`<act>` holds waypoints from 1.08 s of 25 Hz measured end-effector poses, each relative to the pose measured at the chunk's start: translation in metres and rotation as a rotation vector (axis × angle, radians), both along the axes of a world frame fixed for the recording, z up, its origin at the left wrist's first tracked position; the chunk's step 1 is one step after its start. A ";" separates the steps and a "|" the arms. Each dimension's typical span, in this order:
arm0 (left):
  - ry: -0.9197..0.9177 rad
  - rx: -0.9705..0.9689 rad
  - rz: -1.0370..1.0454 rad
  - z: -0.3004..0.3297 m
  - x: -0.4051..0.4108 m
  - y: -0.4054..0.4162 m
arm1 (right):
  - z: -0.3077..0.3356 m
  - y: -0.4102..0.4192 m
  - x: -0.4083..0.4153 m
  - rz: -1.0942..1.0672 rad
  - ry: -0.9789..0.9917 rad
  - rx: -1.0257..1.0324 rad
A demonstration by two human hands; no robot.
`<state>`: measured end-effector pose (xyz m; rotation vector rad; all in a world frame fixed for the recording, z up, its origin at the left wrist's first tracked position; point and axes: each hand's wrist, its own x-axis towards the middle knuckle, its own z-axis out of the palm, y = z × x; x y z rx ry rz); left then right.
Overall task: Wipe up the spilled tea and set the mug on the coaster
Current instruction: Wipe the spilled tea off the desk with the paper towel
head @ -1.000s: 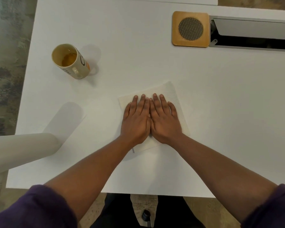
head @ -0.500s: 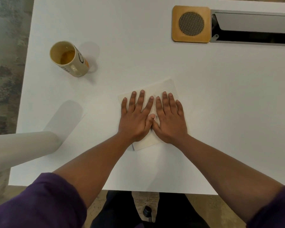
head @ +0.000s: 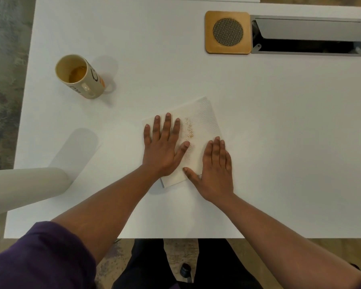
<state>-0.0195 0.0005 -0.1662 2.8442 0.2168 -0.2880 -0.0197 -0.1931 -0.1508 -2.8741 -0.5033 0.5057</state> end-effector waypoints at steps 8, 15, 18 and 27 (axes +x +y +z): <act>-0.045 -0.074 -0.137 0.027 0.038 0.046 | 0.014 0.015 -0.019 -0.287 -0.021 0.059; 0.003 -0.102 -0.361 0.035 0.062 0.059 | 0.016 0.019 -0.017 -0.231 -0.073 0.112; 0.056 -0.125 -0.446 0.040 0.079 0.070 | 0.016 0.018 -0.013 -0.257 -0.063 0.178; 0.072 -0.161 -0.357 0.043 0.070 0.074 | 0.019 0.024 -0.002 -0.064 0.021 0.313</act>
